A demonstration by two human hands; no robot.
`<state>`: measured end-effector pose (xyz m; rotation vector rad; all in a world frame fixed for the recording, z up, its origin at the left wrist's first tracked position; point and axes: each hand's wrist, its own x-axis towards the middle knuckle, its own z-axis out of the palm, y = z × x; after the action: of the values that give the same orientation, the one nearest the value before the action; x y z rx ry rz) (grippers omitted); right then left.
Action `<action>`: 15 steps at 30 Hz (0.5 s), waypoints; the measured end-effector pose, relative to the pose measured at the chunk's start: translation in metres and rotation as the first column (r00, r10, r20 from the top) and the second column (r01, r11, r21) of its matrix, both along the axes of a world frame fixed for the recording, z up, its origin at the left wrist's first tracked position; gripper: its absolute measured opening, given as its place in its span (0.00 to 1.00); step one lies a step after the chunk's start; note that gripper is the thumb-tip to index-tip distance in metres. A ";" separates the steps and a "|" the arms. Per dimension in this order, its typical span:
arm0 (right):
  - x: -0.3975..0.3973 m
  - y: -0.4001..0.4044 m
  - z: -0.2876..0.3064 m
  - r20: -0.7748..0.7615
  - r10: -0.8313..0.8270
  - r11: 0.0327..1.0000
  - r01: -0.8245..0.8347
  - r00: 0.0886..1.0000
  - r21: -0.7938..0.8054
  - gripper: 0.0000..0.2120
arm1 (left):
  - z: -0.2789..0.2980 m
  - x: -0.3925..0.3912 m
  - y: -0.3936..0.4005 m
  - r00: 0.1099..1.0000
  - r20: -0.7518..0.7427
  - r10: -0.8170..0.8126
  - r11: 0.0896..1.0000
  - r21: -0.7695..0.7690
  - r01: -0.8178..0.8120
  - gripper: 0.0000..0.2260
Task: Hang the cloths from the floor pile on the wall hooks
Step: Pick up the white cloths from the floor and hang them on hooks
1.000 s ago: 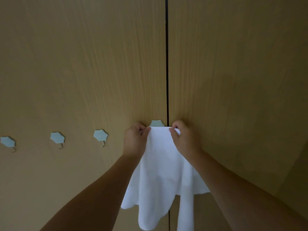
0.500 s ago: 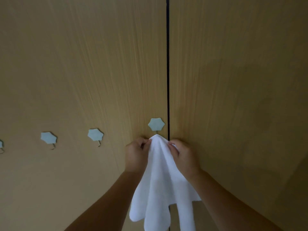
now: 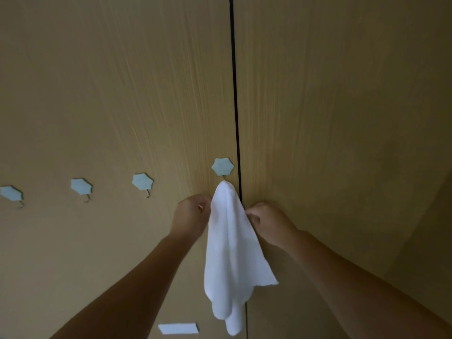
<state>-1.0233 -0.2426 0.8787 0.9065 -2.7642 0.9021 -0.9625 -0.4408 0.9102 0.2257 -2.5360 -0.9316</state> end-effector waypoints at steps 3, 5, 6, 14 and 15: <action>0.008 0.022 0.008 -0.008 -0.026 0.999 0.026 1.000 0.048 0.12 | 0.016 0.014 0.004 1.000 0.008 -0.017 0.997 -0.074 0.018 0.09; 0.018 0.039 0.013 -0.004 -0.034 0.997 0.034 0.999 0.069 0.12 | 0.023 0.023 0.013 0.998 0.015 -0.055 0.990 -0.127 0.057 0.08; 0.019 0.044 0.015 -0.007 -0.034 0.997 0.034 0.999 0.072 0.11 | 0.026 0.025 0.016 0.997 0.014 -0.070 0.988 -0.140 0.071 0.08; 0.074 0.114 -0.006 -0.033 -0.270 0.952 0.272 0.962 0.139 0.09 | -0.003 0.035 0.072 0.881 0.104 -0.462 0.857 -0.201 0.474 0.08; 0.087 0.123 -0.009 -0.009 -0.313 0.939 0.311 0.950 0.147 0.09 | -0.010 0.034 0.077 0.851 0.110 -0.513 0.827 -0.204 0.524 0.07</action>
<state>-0.9359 -0.1199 0.8695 0.4543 -2.9019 0.6615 -0.9282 -0.3633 0.9000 -0.5504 -2.7763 -0.8058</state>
